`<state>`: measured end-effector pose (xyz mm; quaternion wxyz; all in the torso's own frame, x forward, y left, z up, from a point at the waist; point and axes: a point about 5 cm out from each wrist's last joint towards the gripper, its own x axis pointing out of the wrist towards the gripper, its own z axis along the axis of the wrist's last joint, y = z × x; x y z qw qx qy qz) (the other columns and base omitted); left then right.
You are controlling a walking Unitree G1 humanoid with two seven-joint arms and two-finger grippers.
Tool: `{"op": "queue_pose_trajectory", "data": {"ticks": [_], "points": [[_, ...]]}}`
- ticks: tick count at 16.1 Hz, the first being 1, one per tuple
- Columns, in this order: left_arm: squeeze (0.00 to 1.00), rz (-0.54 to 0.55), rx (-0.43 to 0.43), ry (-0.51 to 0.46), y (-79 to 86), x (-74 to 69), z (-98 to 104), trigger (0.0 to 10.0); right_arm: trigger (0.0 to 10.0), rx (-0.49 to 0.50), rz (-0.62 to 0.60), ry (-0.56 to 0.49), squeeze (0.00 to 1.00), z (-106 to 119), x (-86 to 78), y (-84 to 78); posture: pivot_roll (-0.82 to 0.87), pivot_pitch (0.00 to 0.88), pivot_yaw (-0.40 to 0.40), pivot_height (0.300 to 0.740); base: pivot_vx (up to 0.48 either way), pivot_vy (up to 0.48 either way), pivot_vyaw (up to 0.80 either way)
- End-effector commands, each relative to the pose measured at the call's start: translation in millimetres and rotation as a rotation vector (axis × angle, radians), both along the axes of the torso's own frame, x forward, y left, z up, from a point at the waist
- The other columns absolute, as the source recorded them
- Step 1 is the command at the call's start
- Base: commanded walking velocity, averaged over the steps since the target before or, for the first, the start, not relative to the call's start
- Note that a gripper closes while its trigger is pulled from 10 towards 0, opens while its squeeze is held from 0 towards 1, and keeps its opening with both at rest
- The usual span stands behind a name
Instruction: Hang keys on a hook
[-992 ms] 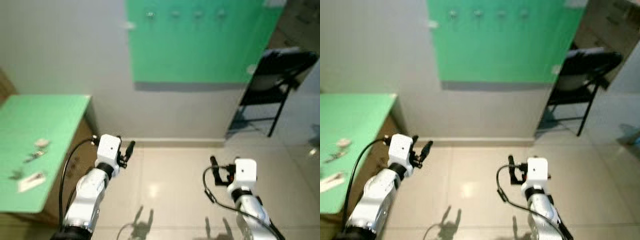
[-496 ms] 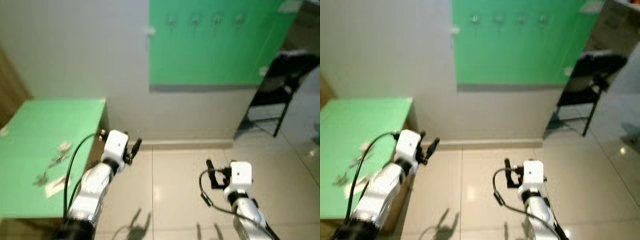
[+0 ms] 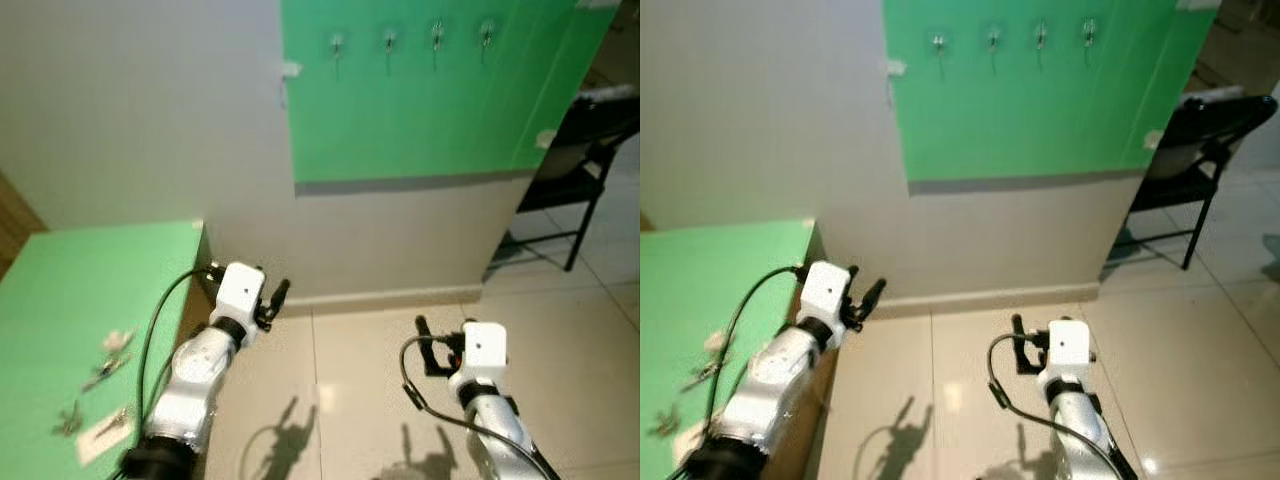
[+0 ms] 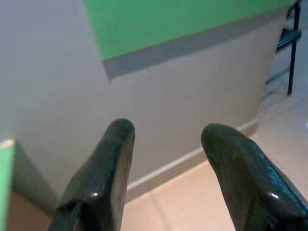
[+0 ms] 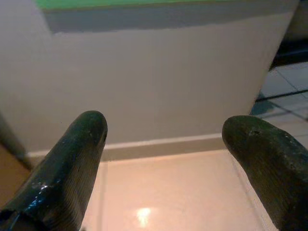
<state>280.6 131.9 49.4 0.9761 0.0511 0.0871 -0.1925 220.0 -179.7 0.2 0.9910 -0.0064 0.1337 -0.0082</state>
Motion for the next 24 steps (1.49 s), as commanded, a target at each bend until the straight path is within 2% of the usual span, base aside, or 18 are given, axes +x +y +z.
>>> {"op": "queue_pose_trajectory", "data": {"ticks": [1, 4, 11, 16, 19, 24], "points": [[0.00, 0.014, 0.026, -0.005, 8.4, 1.4, 2, 10.0, 10.0, 0.009, 0.000, -0.016, 0.00, 3, 4.1, 0.8, -0.10, 0.000, 0.056, 0.740, 0.442, 0.000, 0.00], [0.00, 0.012, 0.000, 0.008, 6.9, -0.2, 1, 10.0, 10.0, 0.032, 0.042, -0.016, 0.00, 3, 5.1, 3.6, -0.09, 0.000, 0.054, 0.740, 0.409, 0.000, 0.45], [0.00, 0.043, 0.061, 0.001, 13.0, -6.0, -3, 10.0, 10.0, 0.053, 0.118, -0.007, 0.00, 3, 0.2, 10.7, -0.06, 0.000, 0.029, 0.740, 0.000, 0.000, 0.75], [0.00, 0.088, 0.046, -0.005, 12.3, -14.7, -4, 10.0, 10.0, 0.047, 0.166, 0.020, 0.00, 1, 7.6, 8.0, -0.02, 0.000, -0.001, 0.740, 0.000, 0.000, 0.71], [0.00, 0.117, 0.000, 0.009, 6.0, -15.1, -5, 10.0, 10.0, 0.042, 0.183, 0.013, 0.00, 3, 14.3, 8.7, -0.02, 0.000, -0.012, 0.740, 0.000, -0.476, 0.71], [0.00, 0.139, 0.025, 0.009, 1.9, -18.9, -7, 10.0, 10.0, 0.035, 0.202, 0.014, 0.00, 3, 13.9, 9.5, -0.03, 0.000, -0.015, 0.740, 0.000, -0.421, 0.69]]}}
